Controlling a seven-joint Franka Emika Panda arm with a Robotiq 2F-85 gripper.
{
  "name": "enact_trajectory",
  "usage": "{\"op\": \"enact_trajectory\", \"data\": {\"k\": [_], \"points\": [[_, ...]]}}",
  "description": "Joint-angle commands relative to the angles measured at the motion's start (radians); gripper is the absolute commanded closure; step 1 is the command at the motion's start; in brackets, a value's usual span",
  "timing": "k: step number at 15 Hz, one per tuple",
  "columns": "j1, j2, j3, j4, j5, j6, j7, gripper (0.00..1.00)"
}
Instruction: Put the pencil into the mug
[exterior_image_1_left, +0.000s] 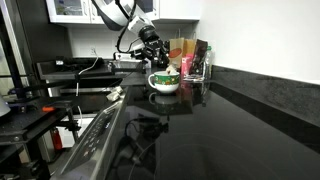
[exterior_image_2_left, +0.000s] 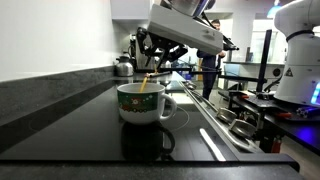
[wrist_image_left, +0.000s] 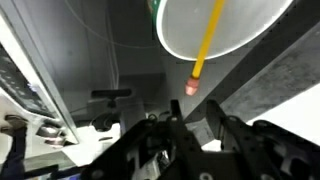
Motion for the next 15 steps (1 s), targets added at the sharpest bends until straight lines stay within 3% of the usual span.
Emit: {"op": "enact_trajectory", "data": {"k": [1,5,6,11,15], "points": [[-0.036,-0.006,0.042,-0.014,0.043,0.041,-0.033,0.33],[-0.084,-0.056,0.054,-0.04,0.179,0.166,-0.12,0.03],[-0.093,-0.066,0.049,-0.041,0.212,0.185,-0.16,0.0],[-0.127,-0.113,0.041,-0.054,0.42,0.196,-0.424,0.0],[-0.11,-0.131,0.025,-0.051,0.491,0.143,-0.559,0.0]]}}
